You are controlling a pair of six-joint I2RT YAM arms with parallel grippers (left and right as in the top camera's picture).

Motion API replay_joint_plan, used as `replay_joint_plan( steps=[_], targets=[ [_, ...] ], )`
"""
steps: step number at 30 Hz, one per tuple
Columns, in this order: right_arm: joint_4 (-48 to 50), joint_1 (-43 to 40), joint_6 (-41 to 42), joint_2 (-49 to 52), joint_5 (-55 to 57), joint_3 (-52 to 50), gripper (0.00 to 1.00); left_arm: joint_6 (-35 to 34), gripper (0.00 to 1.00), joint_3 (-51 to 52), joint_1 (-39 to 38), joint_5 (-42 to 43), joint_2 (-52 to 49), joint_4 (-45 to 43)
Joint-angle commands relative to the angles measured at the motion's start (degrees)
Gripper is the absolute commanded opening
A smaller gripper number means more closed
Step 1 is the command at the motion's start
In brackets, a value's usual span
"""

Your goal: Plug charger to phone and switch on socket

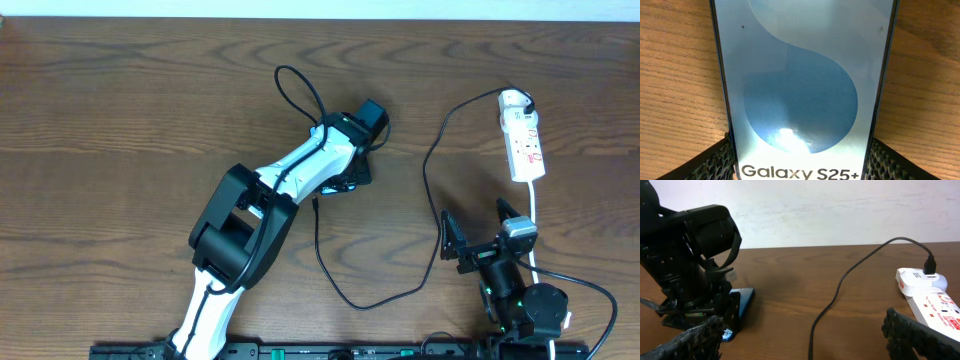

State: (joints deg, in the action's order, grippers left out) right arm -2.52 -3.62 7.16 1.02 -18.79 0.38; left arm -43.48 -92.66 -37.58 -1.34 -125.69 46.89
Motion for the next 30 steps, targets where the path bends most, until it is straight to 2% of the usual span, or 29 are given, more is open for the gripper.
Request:
replay_joint_plan(
  steps=[1,7,12,15,17,19,24,30],
  targets=[
    [-0.3,0.3,0.5,-0.1,-0.6,-0.1,0.99,-0.2,0.40,-0.7,1.2,-0.8,0.5,0.9],
    [-0.3,0.3,0.5,-0.1,0.0,-0.1,0.99,-1.5,0.30,-1.7,3.3,-0.5,5.2,3.9],
    [-0.3,0.3,0.6,-0.1,-0.9,-0.1,0.99,-1.7,0.29,-5.5,3.6,1.9,6.4,6.7],
    [-0.2,0.3,9.0,-0.1,-4.6,-0.1,0.99,-3.0,0.29,-6.3,3.6,2.5,6.5,6.6],
    [-0.2,0.3,20.4,-0.1,-9.6,-0.1,0.99,-3.2,0.29,-6.3,3.6,2.4,6.6,6.6],
    [-0.1,0.3,27.8,-0.1,-12.0,-0.1,0.99,-3.1,0.29,-6.3,3.6,2.4,6.5,6.7],
    [0.0,0.3,37.5,-0.1,-12.7,-0.1,0.99,-3.1,0.29,-5.8,3.6,2.2,6.2,6.7],
    [-0.3,0.3,34.4,2.1,-17.9,-0.1,1.00,-3.2,0.29,-3.6,3.6,2.2,4.5,5.8]
  ],
)
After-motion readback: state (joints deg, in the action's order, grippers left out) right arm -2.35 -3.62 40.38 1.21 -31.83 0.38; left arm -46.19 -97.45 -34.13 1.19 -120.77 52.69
